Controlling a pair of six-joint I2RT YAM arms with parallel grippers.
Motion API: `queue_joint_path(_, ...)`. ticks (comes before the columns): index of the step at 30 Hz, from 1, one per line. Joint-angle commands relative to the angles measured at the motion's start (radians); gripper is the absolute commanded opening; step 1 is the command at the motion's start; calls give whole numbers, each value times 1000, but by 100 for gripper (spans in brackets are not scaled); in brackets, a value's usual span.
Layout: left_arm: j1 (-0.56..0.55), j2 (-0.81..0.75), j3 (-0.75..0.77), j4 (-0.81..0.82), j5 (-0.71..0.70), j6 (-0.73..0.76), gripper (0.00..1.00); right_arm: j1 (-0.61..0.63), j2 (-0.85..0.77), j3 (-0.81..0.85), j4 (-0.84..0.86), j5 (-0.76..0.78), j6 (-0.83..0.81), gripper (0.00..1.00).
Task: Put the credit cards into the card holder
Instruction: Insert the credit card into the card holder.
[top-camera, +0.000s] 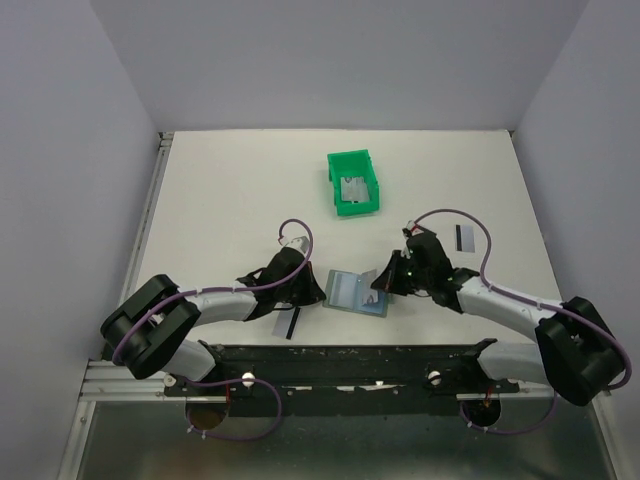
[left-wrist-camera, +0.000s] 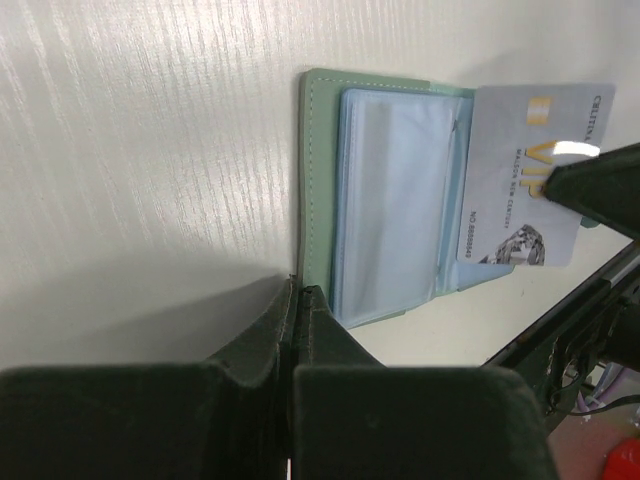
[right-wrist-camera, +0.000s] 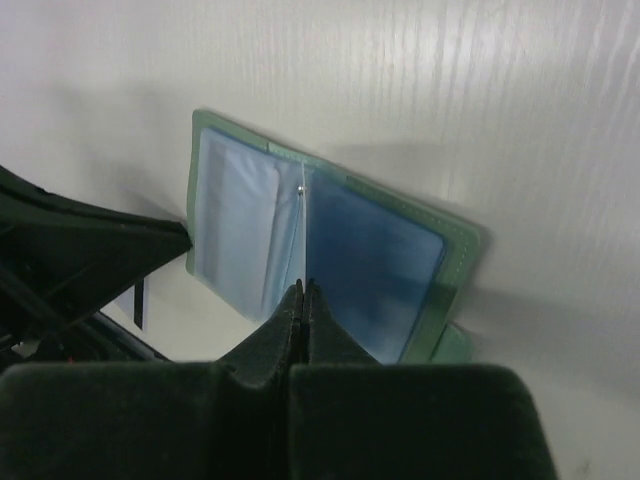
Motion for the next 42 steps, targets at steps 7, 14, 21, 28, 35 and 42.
queue_joint_path(7, 6, 27, -8, -6, 14, 24, 0, 1, -166, -168, 225, -80, 187, 1)
queue_joint_path(14, 6, 26, -5, -7, 14, 24, 0, -1, -129, -227, 314, -104, 294, 0)
queue_joint_path(21, 6, 24, -5, -10, 16, 24, 0, 1, -109, -286, 388, -97, 360, 1)
queue_joint_path(28, 6, 26, -4, -10, 14, 26, 0, 1, -94, -306, 415, -107, 368, 0)
queue_joint_path(35, 6, 26, -1, -13, 13, 26, 0, 1, -48, -314, 458, -120, 376, 0)
queue_joint_path(42, 6, 26, -2, -15, 14, 24, 0, 1, -37, -311, 449, -111, 363, 0)
